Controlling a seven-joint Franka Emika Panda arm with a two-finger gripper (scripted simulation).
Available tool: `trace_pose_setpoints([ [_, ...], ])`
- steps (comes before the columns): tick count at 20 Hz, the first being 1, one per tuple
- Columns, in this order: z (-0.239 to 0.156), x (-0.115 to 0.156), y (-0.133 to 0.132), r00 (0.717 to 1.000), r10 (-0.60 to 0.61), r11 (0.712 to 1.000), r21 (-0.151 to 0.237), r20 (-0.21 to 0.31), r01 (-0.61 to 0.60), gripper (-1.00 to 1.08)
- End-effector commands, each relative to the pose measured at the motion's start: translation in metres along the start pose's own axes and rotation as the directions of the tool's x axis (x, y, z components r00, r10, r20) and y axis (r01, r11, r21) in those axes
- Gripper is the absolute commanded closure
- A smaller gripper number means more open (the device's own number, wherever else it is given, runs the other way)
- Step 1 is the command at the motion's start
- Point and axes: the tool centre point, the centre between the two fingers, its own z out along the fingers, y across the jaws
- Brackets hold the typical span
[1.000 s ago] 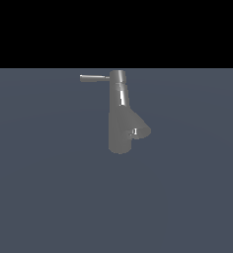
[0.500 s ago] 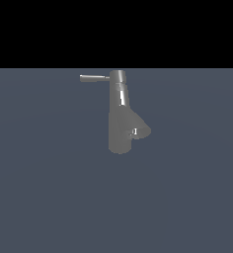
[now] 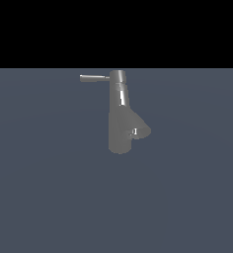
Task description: Turn on the faucet by rotating a designated handle.
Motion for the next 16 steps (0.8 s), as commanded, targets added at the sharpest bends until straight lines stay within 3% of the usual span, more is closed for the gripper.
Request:
trace_pose_setpoints([
  [1,0.006,0.015,-0.009,0.998,0.061,0.998,0.003,0.005,-0.061,1.08],
  [8,0.026,0.056,-0.035,0.973,0.231,0.973,-0.001,0.012,-0.231,1.08],
  [16,0.058,0.1,-0.065,0.909,0.417,0.909,-0.017,0.005,-0.417,1.08],
])
